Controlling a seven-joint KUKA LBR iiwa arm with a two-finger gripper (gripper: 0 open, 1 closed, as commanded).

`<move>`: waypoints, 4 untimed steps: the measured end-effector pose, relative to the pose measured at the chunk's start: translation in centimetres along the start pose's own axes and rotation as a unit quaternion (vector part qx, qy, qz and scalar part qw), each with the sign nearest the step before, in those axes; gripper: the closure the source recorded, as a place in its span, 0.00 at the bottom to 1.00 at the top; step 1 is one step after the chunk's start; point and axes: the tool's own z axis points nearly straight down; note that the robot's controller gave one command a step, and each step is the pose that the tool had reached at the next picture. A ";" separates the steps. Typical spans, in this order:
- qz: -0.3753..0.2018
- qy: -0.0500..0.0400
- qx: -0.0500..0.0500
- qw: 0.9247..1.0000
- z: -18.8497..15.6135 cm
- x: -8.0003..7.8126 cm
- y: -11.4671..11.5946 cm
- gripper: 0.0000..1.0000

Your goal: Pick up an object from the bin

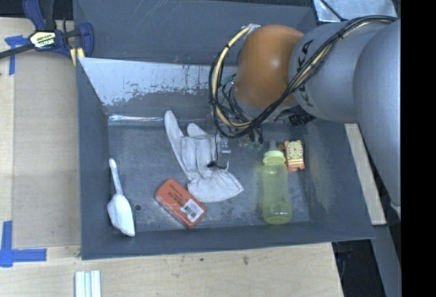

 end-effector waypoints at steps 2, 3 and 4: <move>0.072 0.001 0.001 0.997 0.0 3.1 0.5 0.00; 0.174 -0.005 0.001 0.985 1.3 2.1 3.3 1.00; 0.174 -0.005 0.001 0.985 1.3 2.1 3.3 1.00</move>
Offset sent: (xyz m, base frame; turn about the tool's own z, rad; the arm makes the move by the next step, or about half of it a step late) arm -0.0291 0.0147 -0.0039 0.0535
